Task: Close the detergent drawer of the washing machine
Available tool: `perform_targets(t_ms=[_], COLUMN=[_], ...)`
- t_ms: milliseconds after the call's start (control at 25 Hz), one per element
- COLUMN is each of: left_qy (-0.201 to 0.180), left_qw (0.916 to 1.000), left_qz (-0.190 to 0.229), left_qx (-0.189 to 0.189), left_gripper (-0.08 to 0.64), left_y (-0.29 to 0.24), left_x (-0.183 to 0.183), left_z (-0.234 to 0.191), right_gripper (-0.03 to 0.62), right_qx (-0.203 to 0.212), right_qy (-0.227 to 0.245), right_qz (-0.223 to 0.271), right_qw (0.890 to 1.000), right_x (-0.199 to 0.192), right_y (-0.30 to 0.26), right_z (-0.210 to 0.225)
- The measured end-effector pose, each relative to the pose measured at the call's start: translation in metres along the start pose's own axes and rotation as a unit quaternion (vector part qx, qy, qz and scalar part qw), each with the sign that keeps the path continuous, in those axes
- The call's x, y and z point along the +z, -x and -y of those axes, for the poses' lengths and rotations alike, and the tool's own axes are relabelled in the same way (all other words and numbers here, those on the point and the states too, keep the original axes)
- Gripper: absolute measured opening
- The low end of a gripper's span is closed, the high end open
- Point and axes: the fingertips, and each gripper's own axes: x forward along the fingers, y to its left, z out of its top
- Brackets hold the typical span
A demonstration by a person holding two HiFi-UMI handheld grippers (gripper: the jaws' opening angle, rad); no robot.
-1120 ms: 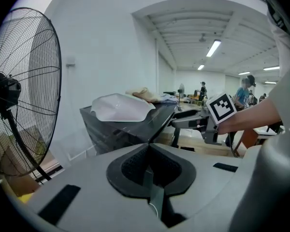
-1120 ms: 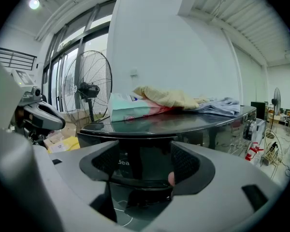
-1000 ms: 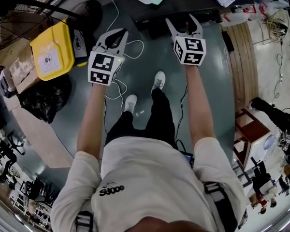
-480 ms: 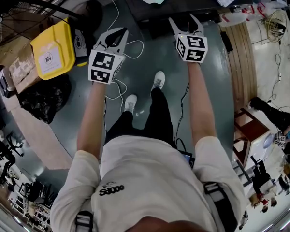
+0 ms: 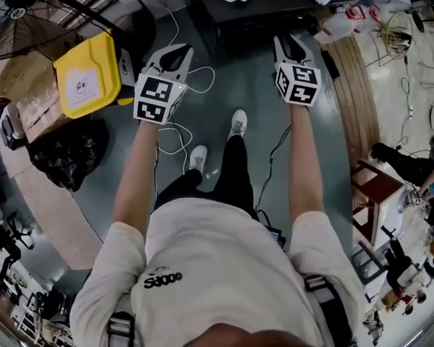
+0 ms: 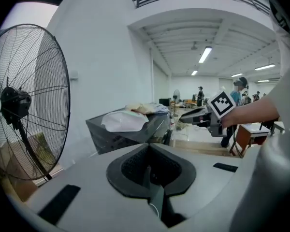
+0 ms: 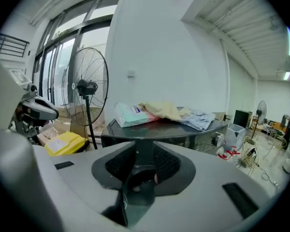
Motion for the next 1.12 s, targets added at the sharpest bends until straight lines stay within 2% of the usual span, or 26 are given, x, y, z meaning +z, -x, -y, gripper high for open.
perform_targets(t_ms=[200, 320, 560, 1120], left_qy=[-0.011, -0.019, -0.029, -0.068], left_qw=[0.9994, 0.9981, 0.9945, 0.9877], left_qz=[0.025, 0.046, 0.078, 0.109], left_qx=[-0.022, -0.037, -0.063, -0.089], left_gripper=[0.018, 0.018, 0.018, 0.018], left_y=[0.048, 0.066, 0.108, 0.196], left_x=[0.013, 0.029, 0.046, 0.075], left_z=[0.016, 0.030, 0.058, 0.093], right_gripper=[0.009, 0.007, 0.006, 0.006], right_qx=[-0.019, -0.029, -0.062, -0.110], right_qy=[-0.002, -0.007, 0.021, 0.055], right_qz=[0.018, 0.028, 0.029, 0.060], right_qw=[1.000, 0.999, 0.997, 0.991], right_x=[0.022, 0.036, 0.052, 0.092], right_y=[0.076, 0.122, 0.202, 0.333], right_z=[-0.025, -0.031, -0.054, -0.115])
